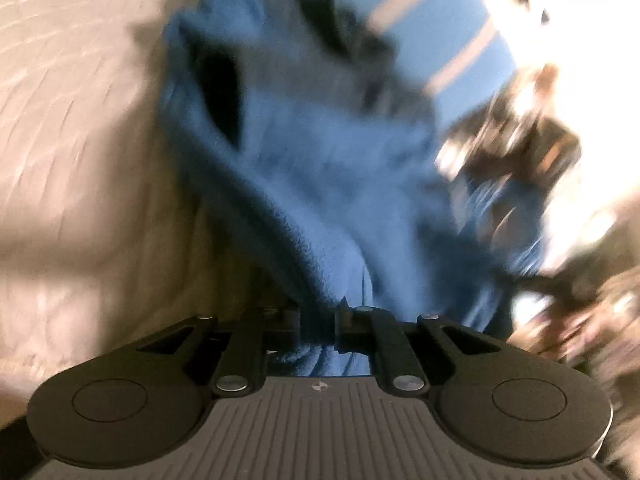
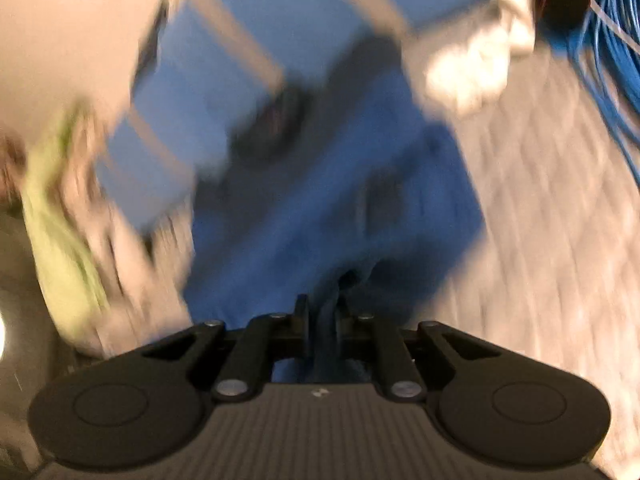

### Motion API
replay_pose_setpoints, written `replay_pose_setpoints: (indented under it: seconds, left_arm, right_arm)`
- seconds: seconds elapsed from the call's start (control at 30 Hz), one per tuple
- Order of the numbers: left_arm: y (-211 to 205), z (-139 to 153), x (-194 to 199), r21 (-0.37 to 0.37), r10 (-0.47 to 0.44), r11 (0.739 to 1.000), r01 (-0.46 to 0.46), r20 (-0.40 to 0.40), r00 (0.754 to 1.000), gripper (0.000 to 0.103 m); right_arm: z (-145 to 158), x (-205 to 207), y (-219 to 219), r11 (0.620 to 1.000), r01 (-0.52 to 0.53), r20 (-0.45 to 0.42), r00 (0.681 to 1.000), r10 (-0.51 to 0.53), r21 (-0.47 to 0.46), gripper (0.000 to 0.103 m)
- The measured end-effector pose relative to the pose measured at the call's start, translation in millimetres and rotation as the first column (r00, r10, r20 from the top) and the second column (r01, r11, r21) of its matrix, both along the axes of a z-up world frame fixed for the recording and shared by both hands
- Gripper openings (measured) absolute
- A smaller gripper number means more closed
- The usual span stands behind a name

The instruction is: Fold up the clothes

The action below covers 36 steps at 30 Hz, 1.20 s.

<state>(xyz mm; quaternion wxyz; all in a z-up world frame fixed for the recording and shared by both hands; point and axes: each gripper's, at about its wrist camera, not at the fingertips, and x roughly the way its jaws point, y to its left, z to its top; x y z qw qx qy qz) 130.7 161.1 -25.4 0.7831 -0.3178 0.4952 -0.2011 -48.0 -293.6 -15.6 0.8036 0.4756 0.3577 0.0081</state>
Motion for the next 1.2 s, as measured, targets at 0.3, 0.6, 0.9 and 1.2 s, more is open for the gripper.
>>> replay_pose_setpoints:
  seconds: [0.3,0.6,0.9,1.2]
  left_arm:
    - [59.2,-36.3,137.6,-0.337,0.451,0.820,-0.463,-0.118,0.885,0.022]
    - [69.0,-24.3,127.5,-0.421,0.604,0.734,-0.533,0.047,0.795,0.071]
    - [41.8,-21.2,64.2,-0.281,0.599,0.773,-0.568,0.027,0.801,0.075]
    - [21.6,-57.6,42.3,-0.268,0.540,0.793,-0.547,-0.107,0.835,0.075]
  right_arm:
    - [-66.9,46.2,-50.7,0.867,0.468,0.152,0.857,-0.493,0.172,0.085]
    - [-51.2,6.9,-41.9,0.764,0.642,0.239,0.734,-0.636,0.061,0.100]
    - [-21.8,-33.2,29.0,0.763,0.608,0.318,0.784,-0.533,-0.218,0.103]
    - [-68.3,-11.1,70.5,0.882,0.464,0.179,0.877,-0.446,-0.075,0.103]
